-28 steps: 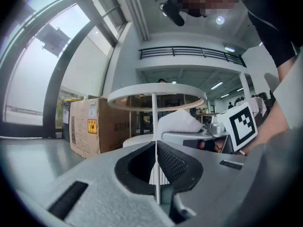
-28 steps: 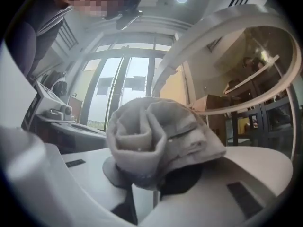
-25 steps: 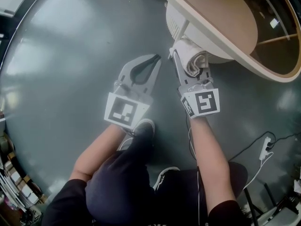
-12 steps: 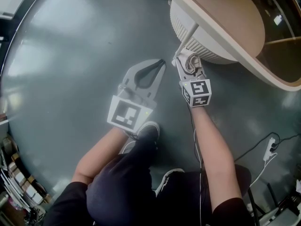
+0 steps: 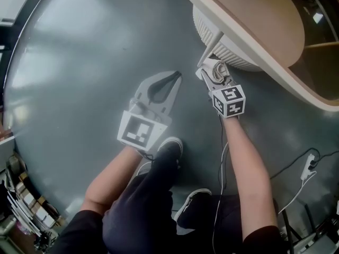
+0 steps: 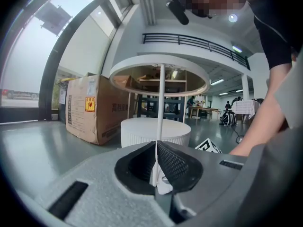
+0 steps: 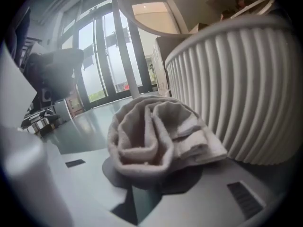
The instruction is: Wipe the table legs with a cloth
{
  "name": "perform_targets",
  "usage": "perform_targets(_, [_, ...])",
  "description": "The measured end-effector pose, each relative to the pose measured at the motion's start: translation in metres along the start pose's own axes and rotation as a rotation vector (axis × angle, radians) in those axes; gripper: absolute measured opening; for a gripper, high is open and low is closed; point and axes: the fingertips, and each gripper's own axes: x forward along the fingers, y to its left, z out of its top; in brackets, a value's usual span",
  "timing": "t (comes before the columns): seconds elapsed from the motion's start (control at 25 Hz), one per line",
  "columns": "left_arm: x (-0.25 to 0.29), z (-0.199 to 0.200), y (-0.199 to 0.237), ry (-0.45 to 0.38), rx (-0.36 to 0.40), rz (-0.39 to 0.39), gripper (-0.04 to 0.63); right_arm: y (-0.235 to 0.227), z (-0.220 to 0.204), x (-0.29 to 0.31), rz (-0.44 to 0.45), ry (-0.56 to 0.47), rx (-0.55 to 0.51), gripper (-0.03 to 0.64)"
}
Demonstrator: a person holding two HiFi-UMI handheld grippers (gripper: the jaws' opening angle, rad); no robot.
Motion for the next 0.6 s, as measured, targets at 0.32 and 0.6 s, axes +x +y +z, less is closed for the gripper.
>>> perform_targets(0.32, [-0.032,0.053,-0.071,0.094,-0.045,-0.202,0.008,0.052,0.031,-0.134,0.113,0.020,0.124,0.087])
perform_targets(0.6, [-0.128,0.177,-0.157,0.178,-0.011,-0.328,0.008,0.160,0.150,-0.382,0.111,-0.171,0.267,0.087])
